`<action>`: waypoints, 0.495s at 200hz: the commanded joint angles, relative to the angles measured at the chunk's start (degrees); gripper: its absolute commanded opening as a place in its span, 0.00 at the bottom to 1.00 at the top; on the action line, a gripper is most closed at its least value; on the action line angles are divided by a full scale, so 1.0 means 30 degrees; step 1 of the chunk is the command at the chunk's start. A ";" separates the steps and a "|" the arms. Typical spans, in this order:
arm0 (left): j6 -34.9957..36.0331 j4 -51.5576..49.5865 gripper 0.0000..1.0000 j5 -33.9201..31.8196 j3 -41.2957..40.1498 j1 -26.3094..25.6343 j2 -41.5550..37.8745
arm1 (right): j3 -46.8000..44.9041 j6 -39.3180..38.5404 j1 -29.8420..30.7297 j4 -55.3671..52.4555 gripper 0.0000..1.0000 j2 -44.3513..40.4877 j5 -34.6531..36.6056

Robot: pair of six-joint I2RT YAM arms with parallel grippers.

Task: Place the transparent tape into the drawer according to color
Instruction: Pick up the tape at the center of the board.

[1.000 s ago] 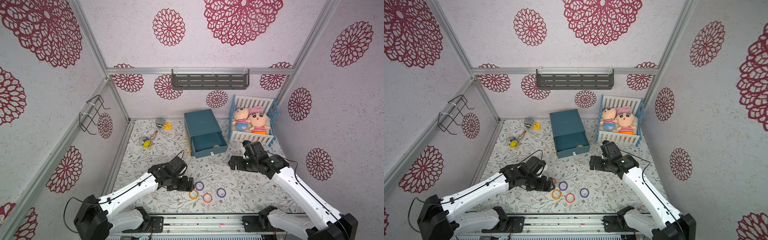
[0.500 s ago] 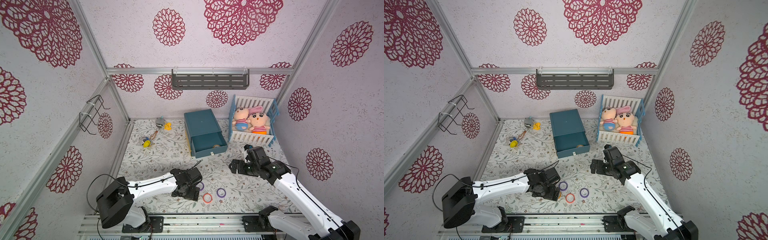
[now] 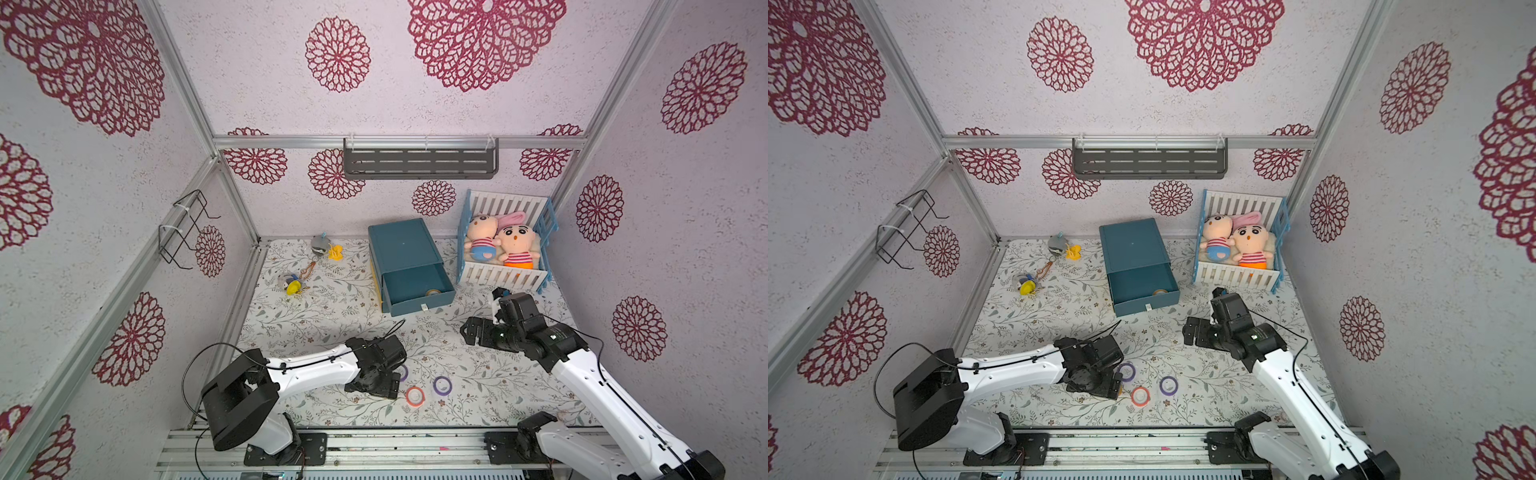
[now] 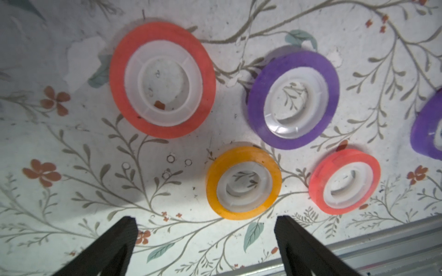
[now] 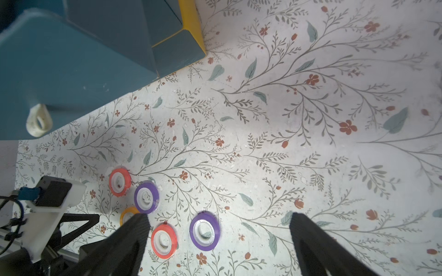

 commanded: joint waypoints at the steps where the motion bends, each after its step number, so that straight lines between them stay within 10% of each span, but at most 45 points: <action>1: 0.0082 0.0121 1.00 -0.0101 -0.0393 0.0371 0.0003 | 0.0307 0.0291 -0.0160 0.0238 0.99 -0.0340 -0.0045; 99: 0.0404 0.0029 0.99 -0.0356 -0.0129 0.0841 0.0647 | 0.0410 0.0140 -0.0347 0.0255 0.99 -0.0257 -0.0028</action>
